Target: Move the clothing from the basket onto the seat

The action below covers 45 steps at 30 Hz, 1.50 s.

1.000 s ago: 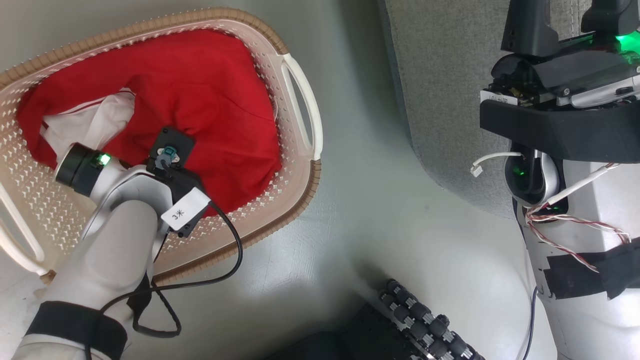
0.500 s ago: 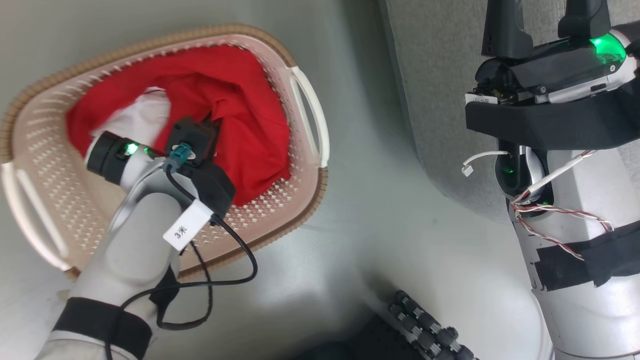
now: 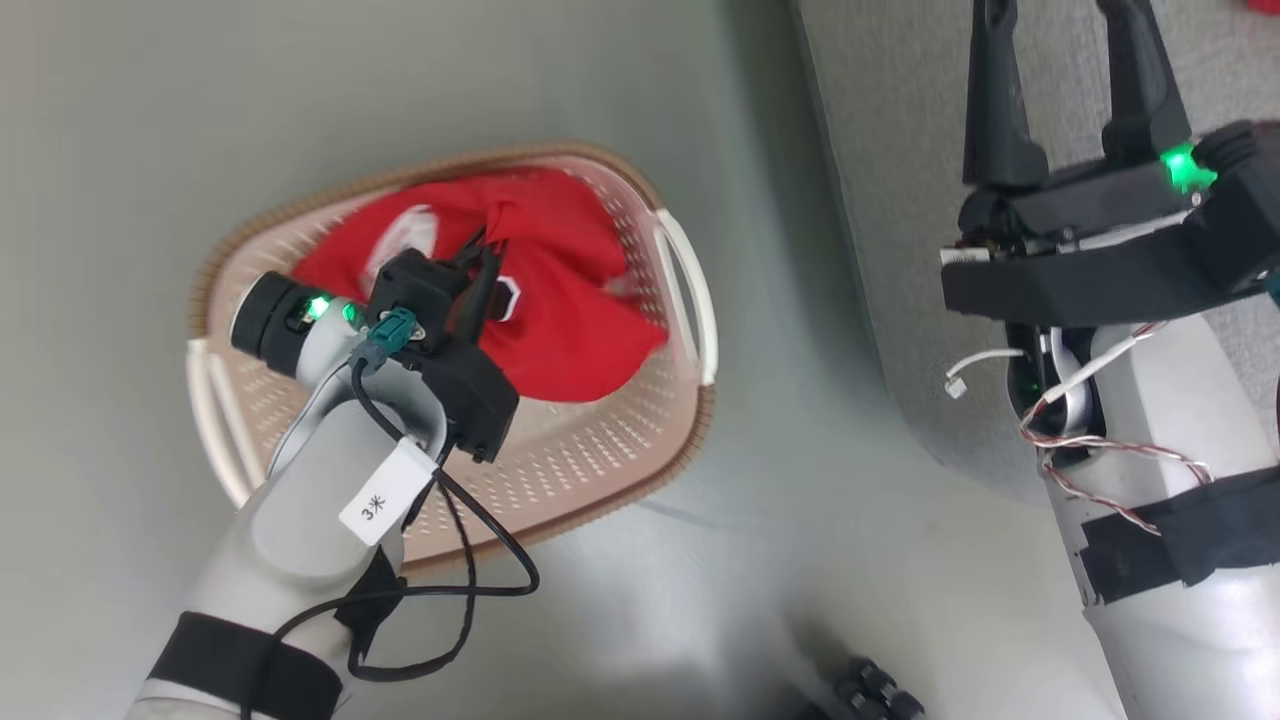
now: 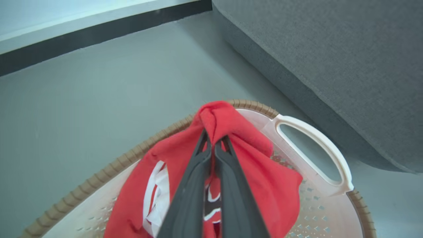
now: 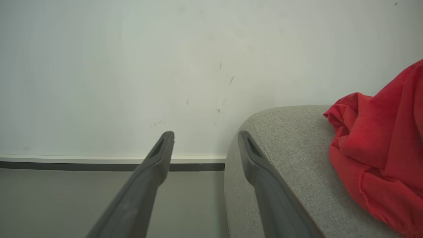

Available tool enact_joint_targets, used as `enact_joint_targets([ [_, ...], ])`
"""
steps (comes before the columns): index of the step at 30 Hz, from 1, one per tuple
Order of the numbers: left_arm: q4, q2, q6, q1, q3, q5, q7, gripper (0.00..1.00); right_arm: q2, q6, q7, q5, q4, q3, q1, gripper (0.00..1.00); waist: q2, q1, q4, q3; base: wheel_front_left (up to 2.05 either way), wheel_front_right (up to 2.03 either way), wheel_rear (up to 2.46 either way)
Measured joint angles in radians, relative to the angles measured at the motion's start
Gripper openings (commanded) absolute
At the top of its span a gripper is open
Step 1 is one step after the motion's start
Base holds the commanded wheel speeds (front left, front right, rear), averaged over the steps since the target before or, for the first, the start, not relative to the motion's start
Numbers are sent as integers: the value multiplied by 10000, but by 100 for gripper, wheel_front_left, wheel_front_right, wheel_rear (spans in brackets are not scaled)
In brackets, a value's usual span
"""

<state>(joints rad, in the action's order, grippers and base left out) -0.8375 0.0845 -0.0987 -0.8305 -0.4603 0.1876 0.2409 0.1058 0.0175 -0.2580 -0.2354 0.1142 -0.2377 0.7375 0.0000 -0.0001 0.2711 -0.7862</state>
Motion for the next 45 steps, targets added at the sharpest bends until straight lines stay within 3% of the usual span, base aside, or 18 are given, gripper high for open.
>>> enact_joint_targets([
  [26, 2290, -19, -259, 891, -332, 878, 86, 0, 92, -105, 4, 54, 1580, 174, -1733, 100, -1, -1, -1589, 3735, 0, 0, 0],
  [45, 3057, 362, -267, 2083, -1051, 2029, -245, 0, -35, -550, 12, 54, 2523, -500, -3460, 100, -2, -1, -2034, 6657, 0, 0, 0],
])
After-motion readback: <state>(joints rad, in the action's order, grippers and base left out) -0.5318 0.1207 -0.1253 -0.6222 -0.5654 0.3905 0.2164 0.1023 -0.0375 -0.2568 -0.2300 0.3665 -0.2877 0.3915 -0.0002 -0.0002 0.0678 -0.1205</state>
